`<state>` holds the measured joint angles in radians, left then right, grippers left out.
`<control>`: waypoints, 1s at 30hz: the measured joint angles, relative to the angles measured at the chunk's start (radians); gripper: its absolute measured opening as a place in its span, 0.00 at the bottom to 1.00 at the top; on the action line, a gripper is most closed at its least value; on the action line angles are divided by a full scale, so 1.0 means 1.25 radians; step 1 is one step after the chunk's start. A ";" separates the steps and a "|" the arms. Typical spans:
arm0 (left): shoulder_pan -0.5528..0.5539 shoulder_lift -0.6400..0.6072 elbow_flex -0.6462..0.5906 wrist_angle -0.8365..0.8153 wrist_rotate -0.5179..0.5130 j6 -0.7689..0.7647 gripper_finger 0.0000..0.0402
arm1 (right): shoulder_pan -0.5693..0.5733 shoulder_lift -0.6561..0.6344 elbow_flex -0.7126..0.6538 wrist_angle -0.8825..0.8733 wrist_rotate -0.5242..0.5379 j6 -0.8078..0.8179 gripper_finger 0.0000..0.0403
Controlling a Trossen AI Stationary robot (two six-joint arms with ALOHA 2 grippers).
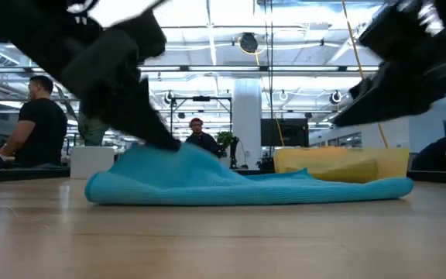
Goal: Fold microfiber towels
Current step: Fold the blue kitchen towel
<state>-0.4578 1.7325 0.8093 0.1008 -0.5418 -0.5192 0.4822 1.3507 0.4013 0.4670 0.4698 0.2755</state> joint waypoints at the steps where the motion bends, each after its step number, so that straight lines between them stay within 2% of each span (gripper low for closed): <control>1: 0.001 0.006 -0.001 -0.009 0.006 -0.005 0.04 | -0.025 0.005 0.001 -0.024 0.000 0.004 0.00; 5: 0.018 0.044 -0.001 -0.020 0.035 -0.008 0.01 | -0.108 0.044 0.000 -0.108 -0.001 0.021 0.00; 8: 0.029 0.055 -0.002 -0.074 -0.013 -0.038 0.03 | -0.140 0.082 -0.001 -0.116 -0.001 0.020 0.00; 13: 0.036 0.043 -0.002 -0.163 -0.138 -0.058 0.04 | -0.145 0.116 -0.001 -0.102 -0.004 0.021 0.00; 19: 0.055 0.041 -0.001 -0.168 -0.147 0.031 0.02 | -0.119 0.098 -0.001 -0.057 0.001 0.011 0.00; 22: 0.079 0.035 -0.001 -0.176 -0.130 0.030 0.10 | -0.112 0.091 -0.001 0.013 -0.006 -0.005 0.00; 26: 0.118 -0.003 0.000 -0.200 -0.080 -0.004 0.29 | -0.131 0.091 0.000 0.055 -0.081 -0.012 0.00; 30: 0.150 -0.043 -0.001 -0.261 -0.064 -0.124 0.43 | -0.168 0.091 0.000 0.042 -0.087 -0.008 0.00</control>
<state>-0.2703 1.6788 0.8085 -0.2257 -0.6216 -0.6742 0.2716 1.4651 0.4007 0.5201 0.3608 0.2649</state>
